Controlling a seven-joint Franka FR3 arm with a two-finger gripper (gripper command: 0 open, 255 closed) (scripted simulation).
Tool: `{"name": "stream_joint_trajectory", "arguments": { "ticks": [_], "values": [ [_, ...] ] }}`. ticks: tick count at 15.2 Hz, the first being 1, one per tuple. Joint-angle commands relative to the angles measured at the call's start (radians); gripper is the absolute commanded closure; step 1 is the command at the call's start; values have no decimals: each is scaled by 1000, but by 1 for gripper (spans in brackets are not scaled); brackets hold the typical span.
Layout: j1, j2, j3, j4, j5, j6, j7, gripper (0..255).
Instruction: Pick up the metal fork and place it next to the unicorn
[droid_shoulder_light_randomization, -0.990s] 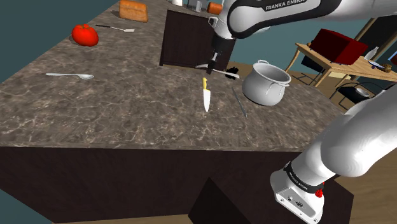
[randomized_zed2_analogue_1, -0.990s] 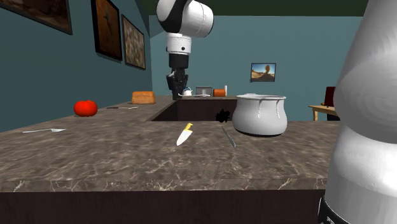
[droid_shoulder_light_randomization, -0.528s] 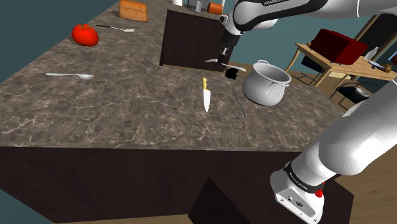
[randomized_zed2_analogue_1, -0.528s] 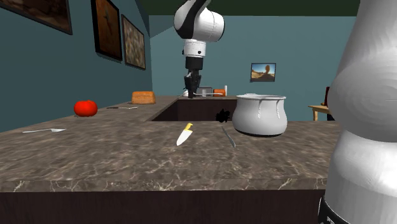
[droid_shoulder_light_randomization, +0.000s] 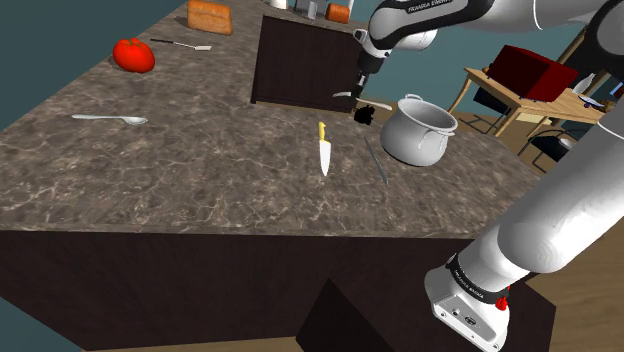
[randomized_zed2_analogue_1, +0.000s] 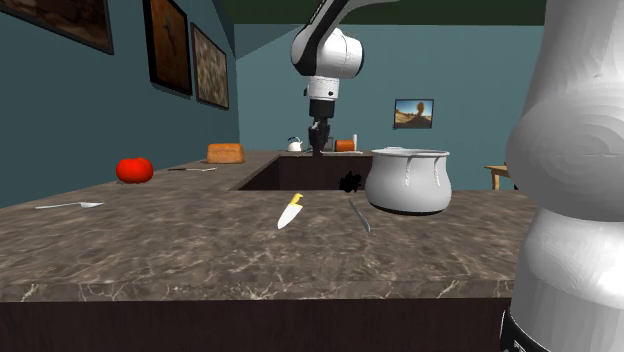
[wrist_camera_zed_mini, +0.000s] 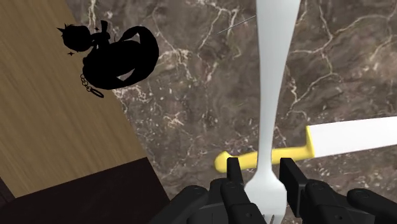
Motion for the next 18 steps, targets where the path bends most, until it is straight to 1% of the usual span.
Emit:
{"name": "stream_joint_trajectory", "arguments": {
  "ticks": [1,18],
  "values": [
    [-1,10,-1,-15,2,25,-4,255],
    [-5,119,3,-118,28,237,-23,255]
  ]
}}
